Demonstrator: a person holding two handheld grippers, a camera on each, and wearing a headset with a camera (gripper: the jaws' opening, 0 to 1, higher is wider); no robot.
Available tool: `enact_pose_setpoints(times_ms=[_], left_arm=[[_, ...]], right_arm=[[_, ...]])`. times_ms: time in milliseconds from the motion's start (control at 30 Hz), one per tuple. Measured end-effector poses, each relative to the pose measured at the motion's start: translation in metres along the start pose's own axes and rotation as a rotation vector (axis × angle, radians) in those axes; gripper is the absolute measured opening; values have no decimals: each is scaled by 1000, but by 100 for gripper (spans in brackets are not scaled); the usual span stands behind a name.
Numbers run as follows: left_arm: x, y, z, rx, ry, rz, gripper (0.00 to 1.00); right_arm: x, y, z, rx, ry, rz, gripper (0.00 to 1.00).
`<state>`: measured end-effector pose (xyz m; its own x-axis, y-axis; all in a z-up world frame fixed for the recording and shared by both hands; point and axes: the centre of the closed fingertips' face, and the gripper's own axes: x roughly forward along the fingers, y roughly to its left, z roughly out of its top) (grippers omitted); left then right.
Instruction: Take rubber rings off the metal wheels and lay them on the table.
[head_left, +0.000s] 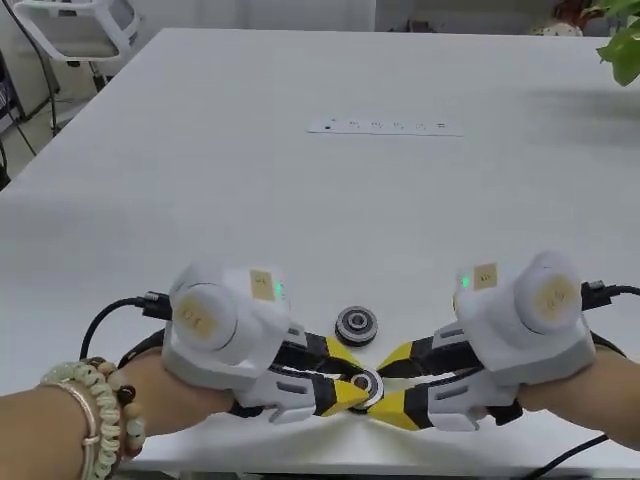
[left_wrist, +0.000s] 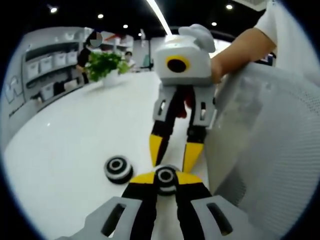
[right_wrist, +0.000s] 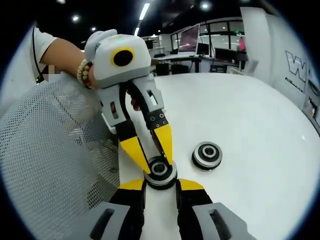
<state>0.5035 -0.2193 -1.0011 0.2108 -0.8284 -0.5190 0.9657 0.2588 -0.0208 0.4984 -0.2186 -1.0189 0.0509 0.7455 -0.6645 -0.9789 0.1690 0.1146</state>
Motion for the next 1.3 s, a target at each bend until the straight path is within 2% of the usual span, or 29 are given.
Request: enact_pose_setpoints(times_ms=[333,433,467,500,533,600,667,700,733,767,867,933,1000,1100,1300], left_arm=[[0,0,0,6,7,1,14],[0,0,0,5,6,1,14],[0,0,0,6,5,1,14],[0,0,0,6,5,1,14],[0,0,0,6,5,1,14],[0,0,0,5,4,1,14],[0,0,0,6,4,1,14],[0,0,0,5,4,1,14],[1,0,0,5,3,1,14],[1,0,0,5,3,1,14],[1,0,0,5,3,1,14],[1,0,0,5,2,1,14],[1,0,0,5,2,1,14],[1,0,0,3,2,2,14],[1,1,-1,2,1,3,14]], right_arm=[[-2,0,-1,-13,14,2,16],[-5,-3,-8,-50,51,-17,7],[-5,-1,-8,-15,43,-5,0],[-5,-6,-7,5,27,-29,0],[-6,-4,-10,23,41,-19,0],[-5,-6,-8,-8,41,-34,1],[-6,-7,-7,-6,39,-35,6],[-6,-6,-8,11,40,-30,11],[-4,-3,-5,26,21,-17,20],[-4,-1,-5,21,22,-9,25],[1,2,0,-10,15,-9,21],[4,2,1,-13,10,-9,25],[4,-2,-2,-53,37,-26,22],[2,-1,-3,-27,35,-10,19],[0,0,-5,-23,45,-7,11]])
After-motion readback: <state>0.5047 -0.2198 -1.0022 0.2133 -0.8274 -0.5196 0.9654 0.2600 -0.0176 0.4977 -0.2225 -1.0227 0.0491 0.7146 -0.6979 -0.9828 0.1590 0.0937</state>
